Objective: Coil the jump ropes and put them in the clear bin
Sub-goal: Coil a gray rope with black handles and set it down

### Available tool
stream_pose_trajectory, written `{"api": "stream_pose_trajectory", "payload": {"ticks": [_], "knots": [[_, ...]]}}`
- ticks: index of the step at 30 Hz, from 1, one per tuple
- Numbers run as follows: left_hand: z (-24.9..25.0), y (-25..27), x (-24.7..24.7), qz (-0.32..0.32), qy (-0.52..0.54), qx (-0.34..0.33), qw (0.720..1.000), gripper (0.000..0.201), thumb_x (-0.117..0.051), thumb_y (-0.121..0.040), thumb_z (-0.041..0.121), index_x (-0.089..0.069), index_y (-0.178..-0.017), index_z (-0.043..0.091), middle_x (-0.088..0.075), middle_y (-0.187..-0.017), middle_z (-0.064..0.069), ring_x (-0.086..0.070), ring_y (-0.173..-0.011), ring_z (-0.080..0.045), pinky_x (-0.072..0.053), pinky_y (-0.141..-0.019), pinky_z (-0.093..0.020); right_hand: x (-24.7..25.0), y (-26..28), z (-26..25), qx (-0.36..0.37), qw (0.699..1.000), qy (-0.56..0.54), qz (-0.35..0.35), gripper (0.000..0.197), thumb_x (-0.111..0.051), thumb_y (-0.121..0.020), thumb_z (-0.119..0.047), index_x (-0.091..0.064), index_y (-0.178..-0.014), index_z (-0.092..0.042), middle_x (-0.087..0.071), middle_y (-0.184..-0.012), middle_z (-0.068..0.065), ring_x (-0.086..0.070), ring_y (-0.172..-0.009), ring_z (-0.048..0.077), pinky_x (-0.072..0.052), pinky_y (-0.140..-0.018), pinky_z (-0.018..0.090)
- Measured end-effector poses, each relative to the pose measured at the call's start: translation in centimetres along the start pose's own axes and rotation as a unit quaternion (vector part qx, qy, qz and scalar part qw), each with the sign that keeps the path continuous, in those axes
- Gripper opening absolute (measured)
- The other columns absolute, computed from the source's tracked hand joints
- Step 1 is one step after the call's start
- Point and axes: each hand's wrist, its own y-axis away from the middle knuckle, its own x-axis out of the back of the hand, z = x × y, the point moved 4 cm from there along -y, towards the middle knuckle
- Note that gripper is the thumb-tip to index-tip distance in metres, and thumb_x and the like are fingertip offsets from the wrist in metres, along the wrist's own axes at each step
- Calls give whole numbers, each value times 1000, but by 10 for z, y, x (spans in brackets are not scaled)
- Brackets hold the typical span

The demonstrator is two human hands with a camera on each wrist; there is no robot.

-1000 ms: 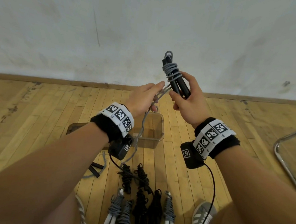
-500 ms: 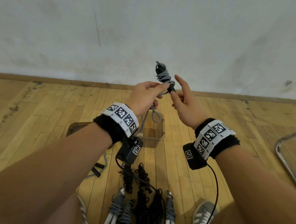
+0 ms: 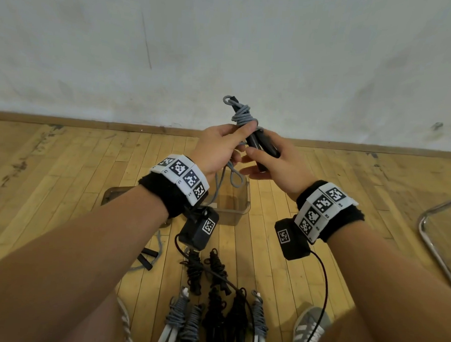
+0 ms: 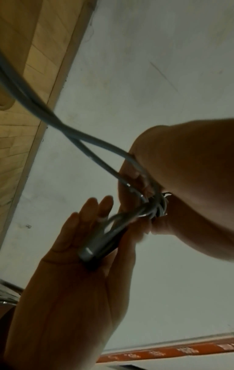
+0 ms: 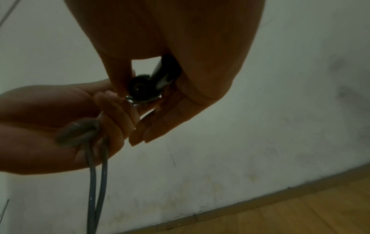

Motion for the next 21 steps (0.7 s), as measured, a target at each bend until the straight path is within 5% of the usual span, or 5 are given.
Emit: {"api": "stream_pose_trajectory", "payload": {"ticks": [6, 9, 15, 18, 21], "knots": [[2, 2, -1, -68, -49, 22, 996, 41, -61, -99, 48, -76, -113, 12, -46, -60, -3, -74, -73, -22, -55, -65, -16, 8, 0, -7, 54, 997, 47, 13, 45, -66, -97, -10, -54, -139, -21, -74, -109, 7, -77, -82, 26, -64, -73, 37], [-1, 2, 0, -89, -77, 38, 992, 40, -62, -96, 53, -75, -115, 20, -64, -69, -1, -74, -81, -23, -62, -82, -34, 13, -1, -6, 79, 993, 69, 46, 48, -68, -95, -9, -52, -138, -24, -74, -107, 3, -76, -82, 22, -62, -71, 33], [-2, 2, 6, -96, -121, 36, 987, 19, -67, -99, 19, -70, -117, 15, -73, -80, -5, -71, -63, -12, -55, -58, -22, 22, -5, -2, 95, 981, 144, 87, 52, -68, -95, -14, -49, -141, -29, -68, -101, -6, -70, -69, 14, -59, -61, 25], [-1, 3, 6, -113, -131, 46, 984, 20, -62, -99, 6, -70, -116, 13, -76, -86, -9, -72, -64, -14, -57, -59, -23, 21, -6, -1, 85, 975, 183, 96, 51, -66, -97, -17, -46, -142, -30, -66, -96, -11, -66, -59, 12, -52, -55, 16], [2, 4, 8, -123, -142, 43, 981, 36, -57, -94, -4, -71, -120, 15, -78, -91, -7, -75, -71, -15, -53, -65, -26, 22, -9, 1, 73, 971, 197, 116, 50, -65, -98, -21, -45, -142, -32, -65, -96, -11, -66, -63, 14, -55, -61, 24]]}}
